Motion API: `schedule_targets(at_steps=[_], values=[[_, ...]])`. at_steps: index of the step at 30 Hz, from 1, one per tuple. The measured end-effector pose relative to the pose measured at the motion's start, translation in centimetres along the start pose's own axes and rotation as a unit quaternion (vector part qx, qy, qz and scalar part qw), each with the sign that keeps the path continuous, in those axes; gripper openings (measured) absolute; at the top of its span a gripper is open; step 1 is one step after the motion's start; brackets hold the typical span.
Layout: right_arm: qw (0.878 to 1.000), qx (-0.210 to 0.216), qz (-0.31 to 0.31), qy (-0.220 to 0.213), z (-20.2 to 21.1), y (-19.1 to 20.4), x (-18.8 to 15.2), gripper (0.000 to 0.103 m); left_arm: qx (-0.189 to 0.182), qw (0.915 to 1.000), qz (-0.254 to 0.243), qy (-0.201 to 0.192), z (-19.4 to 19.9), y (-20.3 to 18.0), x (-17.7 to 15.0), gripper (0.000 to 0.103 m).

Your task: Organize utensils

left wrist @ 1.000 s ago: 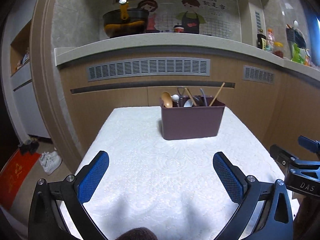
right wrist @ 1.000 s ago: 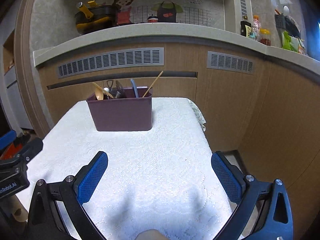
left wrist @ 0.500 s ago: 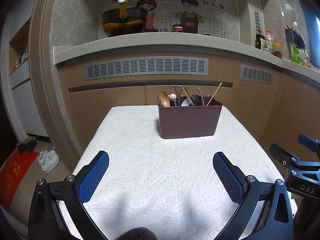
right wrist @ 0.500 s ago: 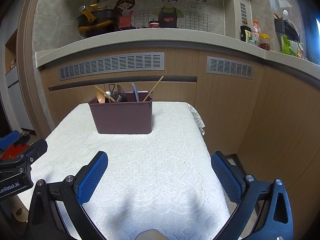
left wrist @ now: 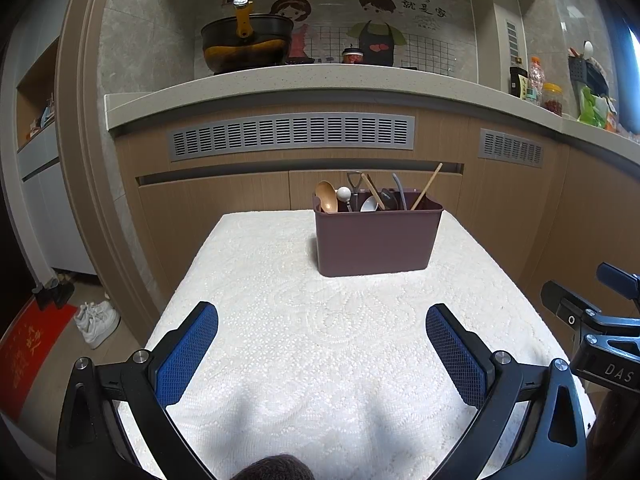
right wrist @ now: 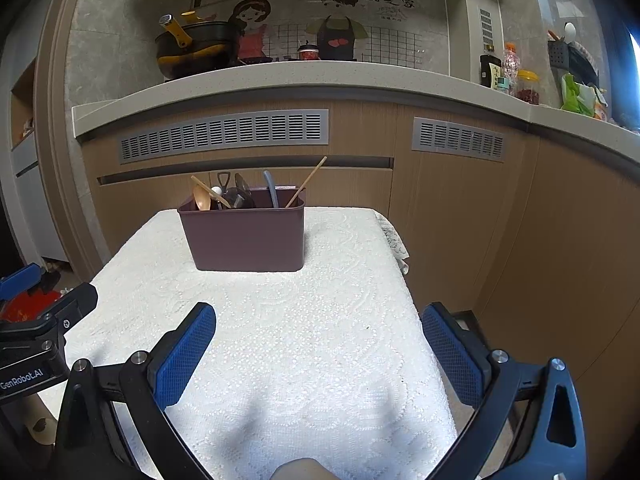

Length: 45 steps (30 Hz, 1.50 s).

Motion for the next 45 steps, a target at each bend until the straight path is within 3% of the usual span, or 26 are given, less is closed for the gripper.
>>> schedule_targets(at_steps=[45], values=[[1.000,0.010,0.006,0.001,-0.10,0.08,0.11,0.103,-0.006,0.9999,-0.004,0.012,-0.65,0.01,-0.16,0.103]])
Point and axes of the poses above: each gripper's, at about its wrist camera, not at the fingertips, and z roughly against the way its jaws point, y to its left, x to its top, the point moved 7 cm from there along -z, roughly the way its jaws point, and after that the axes turned 14 degrees about y, right-handed, at the moved point
